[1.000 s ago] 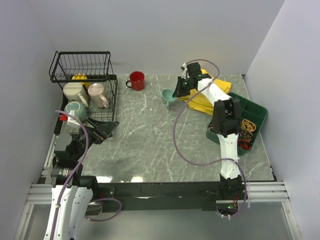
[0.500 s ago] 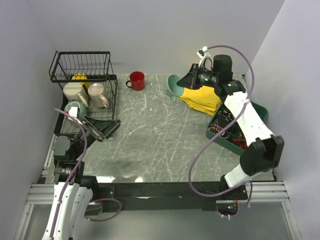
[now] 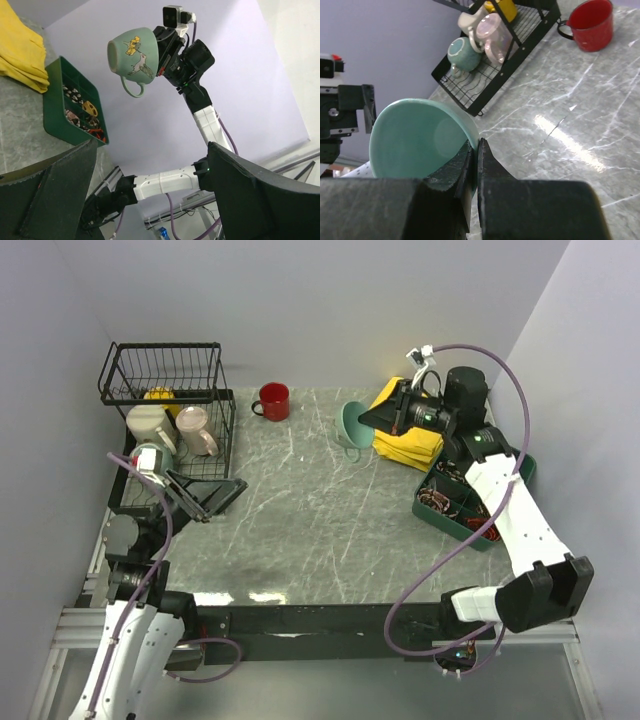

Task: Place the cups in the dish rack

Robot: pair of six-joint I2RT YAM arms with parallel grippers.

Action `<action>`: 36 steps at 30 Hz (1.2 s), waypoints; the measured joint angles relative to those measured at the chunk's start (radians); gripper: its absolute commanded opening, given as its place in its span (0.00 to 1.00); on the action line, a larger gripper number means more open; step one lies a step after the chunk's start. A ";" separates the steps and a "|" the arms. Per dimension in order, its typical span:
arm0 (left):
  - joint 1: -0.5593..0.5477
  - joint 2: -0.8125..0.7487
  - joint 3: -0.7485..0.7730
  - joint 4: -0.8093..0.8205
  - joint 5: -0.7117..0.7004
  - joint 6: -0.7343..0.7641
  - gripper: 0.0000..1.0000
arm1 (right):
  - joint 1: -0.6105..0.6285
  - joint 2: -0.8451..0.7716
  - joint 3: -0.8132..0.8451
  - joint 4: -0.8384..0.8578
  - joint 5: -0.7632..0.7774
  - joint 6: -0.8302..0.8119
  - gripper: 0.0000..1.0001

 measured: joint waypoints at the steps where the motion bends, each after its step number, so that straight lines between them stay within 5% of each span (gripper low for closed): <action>1: -0.014 0.006 0.000 0.010 -0.007 -0.001 0.96 | 0.000 -0.013 -0.018 0.016 -0.006 0.008 0.00; 22: -0.490 0.306 0.008 0.226 -0.251 0.067 0.96 | 0.000 -0.098 -0.222 0.225 -0.095 0.179 0.00; 36: -0.659 0.522 0.099 0.344 -0.322 0.112 0.96 | 0.000 -0.153 -0.274 0.338 -0.132 0.273 0.00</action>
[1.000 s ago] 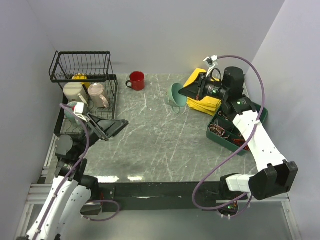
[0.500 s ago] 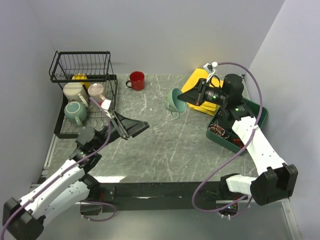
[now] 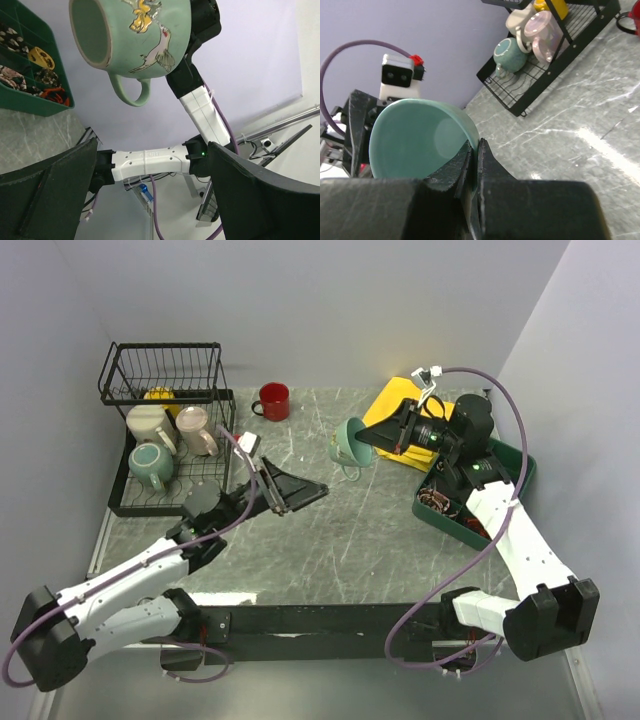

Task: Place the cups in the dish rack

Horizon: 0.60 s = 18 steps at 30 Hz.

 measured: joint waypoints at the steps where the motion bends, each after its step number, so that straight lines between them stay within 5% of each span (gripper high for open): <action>1: -0.011 0.014 0.006 0.006 -0.002 0.002 0.96 | 0.000 0.000 -0.001 0.006 -0.002 0.011 0.00; 18: -0.103 0.247 0.171 0.121 -0.026 0.030 0.96 | 0.000 -0.035 -0.087 0.290 -0.057 0.306 0.00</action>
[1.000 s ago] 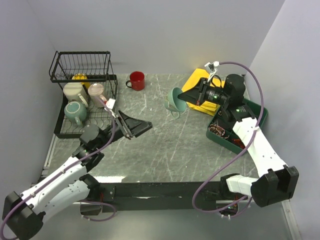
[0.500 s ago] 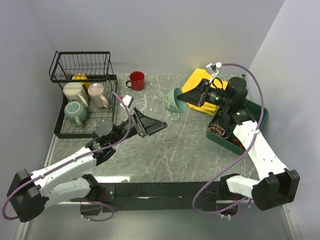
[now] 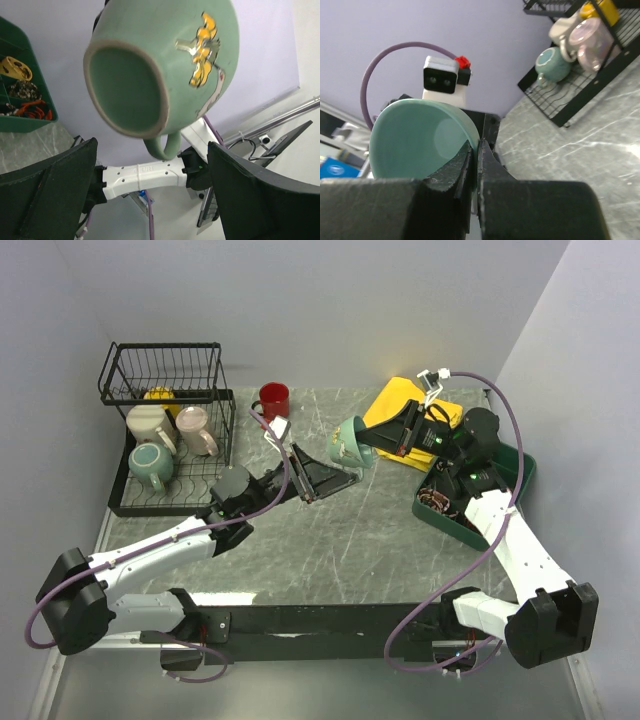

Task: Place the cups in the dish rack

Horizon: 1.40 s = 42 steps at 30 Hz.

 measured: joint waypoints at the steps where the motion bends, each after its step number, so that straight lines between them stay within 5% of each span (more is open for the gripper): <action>1: 0.000 0.005 0.006 0.000 -0.003 0.005 0.97 | 0.000 0.000 -0.013 0.026 -0.003 0.028 0.00; 6: 0.000 0.024 0.060 0.015 -0.018 0.029 0.97 | 0.000 0.000 -0.063 0.108 -0.013 0.121 0.00; 15: -0.001 0.094 0.116 0.051 0.005 0.013 0.73 | -0.003 -0.006 -0.074 0.190 -0.010 0.180 0.00; 20: -0.001 0.095 0.116 0.048 0.011 0.011 0.52 | -0.003 -0.006 -0.074 0.194 -0.003 0.179 0.00; 28: -0.002 0.095 0.116 0.029 0.032 -0.005 0.37 | -0.005 -0.014 -0.076 0.199 0.020 0.144 0.00; 42: -0.004 0.095 0.116 0.011 0.047 -0.049 0.34 | -0.010 -0.045 -0.146 0.312 0.063 0.080 0.00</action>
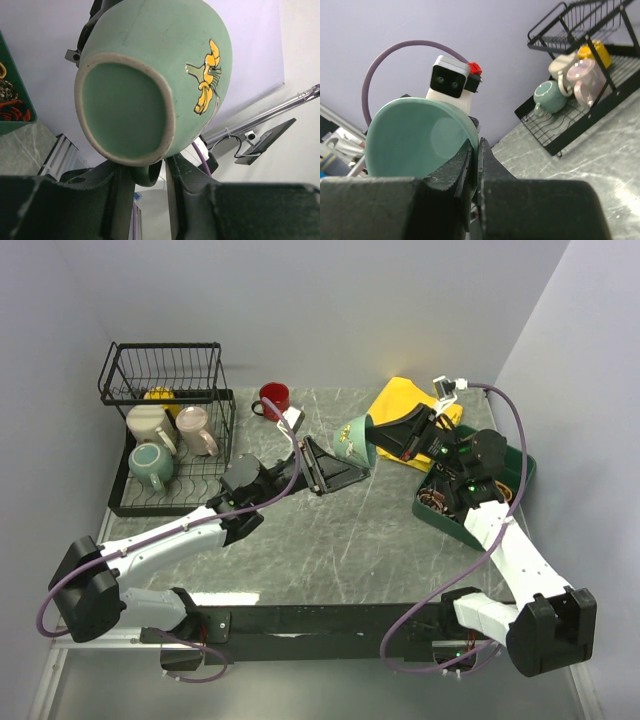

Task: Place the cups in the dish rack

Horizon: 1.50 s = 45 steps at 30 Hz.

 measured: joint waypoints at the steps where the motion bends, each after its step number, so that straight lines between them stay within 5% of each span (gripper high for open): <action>1: 0.000 0.000 0.000 0.002 0.003 -0.004 0.35 | 0.000 0.000 -0.003 0.018 0.000 -0.004 0.00; 6: -0.001 0.000 0.000 0.020 0.014 -0.013 0.32 | 0.000 0.001 -0.006 0.083 -0.002 -0.017 0.00; 13: -0.001 0.002 0.000 0.030 0.029 -0.014 0.01 | 0.006 0.001 -0.029 0.126 0.003 -0.021 0.00; 15: -0.001 0.006 0.000 0.032 0.033 -0.014 0.01 | 0.006 0.001 -0.034 0.129 0.008 -0.024 0.02; 22: 0.010 0.005 -0.009 0.049 0.024 -0.033 0.01 | 0.009 0.000 -0.043 0.105 -0.001 -0.087 0.44; 25: 0.028 -0.020 -0.029 0.056 0.009 -0.037 0.01 | 0.014 0.000 -0.049 0.071 -0.015 -0.135 0.53; 38: 0.131 -0.277 -0.150 0.046 -0.054 -0.036 0.01 | 0.016 -0.038 -0.070 -0.067 -0.092 -0.309 0.76; 45: 0.179 -0.422 -0.181 -0.090 -0.074 -0.003 0.01 | 0.012 -0.072 -0.060 -0.280 -0.199 -0.568 0.82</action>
